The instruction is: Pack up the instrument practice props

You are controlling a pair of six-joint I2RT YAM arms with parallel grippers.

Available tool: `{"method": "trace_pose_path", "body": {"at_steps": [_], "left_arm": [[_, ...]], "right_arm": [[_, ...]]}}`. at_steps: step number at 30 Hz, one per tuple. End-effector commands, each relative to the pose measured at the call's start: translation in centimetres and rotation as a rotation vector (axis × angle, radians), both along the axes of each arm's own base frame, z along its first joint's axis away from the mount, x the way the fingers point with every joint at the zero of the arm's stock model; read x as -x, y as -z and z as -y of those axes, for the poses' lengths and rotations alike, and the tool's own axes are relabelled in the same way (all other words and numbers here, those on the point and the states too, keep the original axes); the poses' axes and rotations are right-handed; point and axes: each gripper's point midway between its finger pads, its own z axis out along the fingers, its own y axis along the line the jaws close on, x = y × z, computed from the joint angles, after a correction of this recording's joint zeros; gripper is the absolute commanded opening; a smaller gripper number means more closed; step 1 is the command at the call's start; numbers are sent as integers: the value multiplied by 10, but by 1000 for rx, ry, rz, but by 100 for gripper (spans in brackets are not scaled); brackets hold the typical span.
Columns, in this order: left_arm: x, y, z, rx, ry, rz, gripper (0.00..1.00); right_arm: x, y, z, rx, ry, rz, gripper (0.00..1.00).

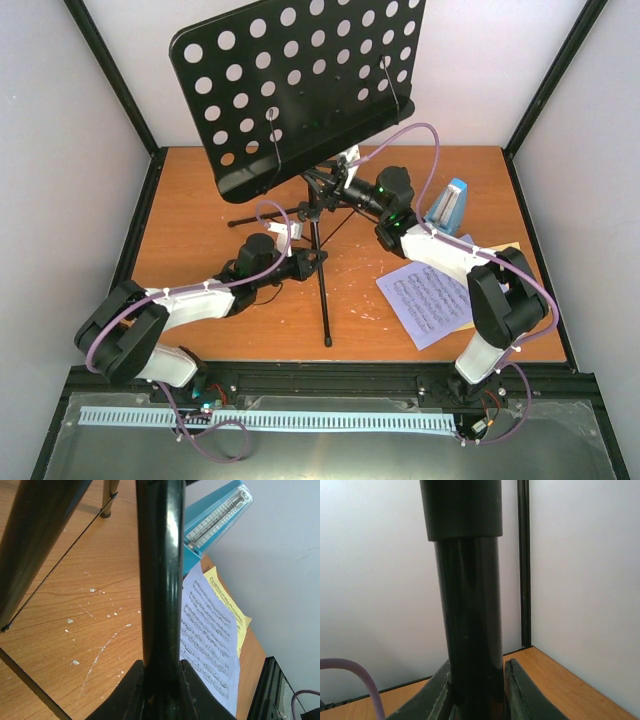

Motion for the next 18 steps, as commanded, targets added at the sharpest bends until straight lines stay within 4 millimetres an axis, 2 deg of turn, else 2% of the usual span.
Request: {"method": "trace_pose_path", "body": {"at_steps": [1,4,9,18], "left_arm": [[-11,-9,1,-17,-28,56,10],[-10,-9,-2,-28,-36,68,0],[-6,-20,-8,-35,-30,151,0],[-1,-70,-18,-46,-32,382,0]], "right_arm": [[1,-21,1,-51,-1,29,6],[1,-21,2,-53,4,38,3],[6,-29,4,-60,-2,52,3],[26,-36,0,-41,-33,70,3]]}}
